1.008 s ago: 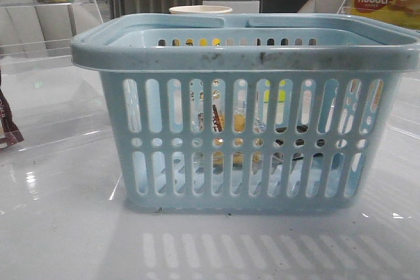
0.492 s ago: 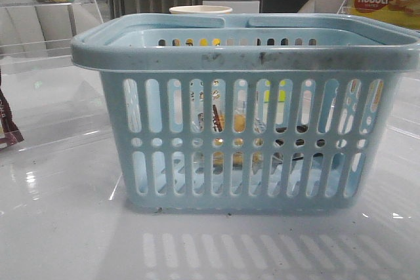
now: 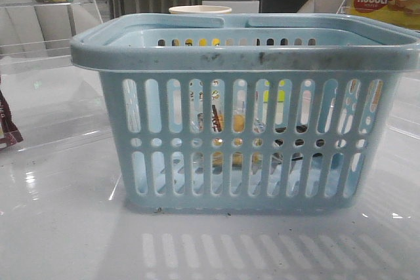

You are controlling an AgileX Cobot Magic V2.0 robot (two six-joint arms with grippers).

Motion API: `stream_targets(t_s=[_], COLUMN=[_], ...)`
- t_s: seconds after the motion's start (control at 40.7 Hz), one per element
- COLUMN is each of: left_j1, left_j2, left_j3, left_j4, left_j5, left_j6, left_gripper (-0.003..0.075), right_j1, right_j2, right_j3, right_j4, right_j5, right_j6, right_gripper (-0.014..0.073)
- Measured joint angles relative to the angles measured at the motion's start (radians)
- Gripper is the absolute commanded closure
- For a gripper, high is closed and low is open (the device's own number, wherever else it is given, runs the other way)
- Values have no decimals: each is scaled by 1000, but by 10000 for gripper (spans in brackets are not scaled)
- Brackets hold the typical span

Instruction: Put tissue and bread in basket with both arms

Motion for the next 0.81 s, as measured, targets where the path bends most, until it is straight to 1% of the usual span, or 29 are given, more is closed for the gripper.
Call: stream_targets(t_s=[0.811], left_j1=[-9], left_j2=[0], left_j3=[0], left_j4=[-2], left_j5=[-7], left_j6=[0], left_gripper=[627], right_j1=[0], right_j2=[0], right_j3=[0], right_j4=[0], right_j5=[0], right_j6=[0], right_gripper=[566])
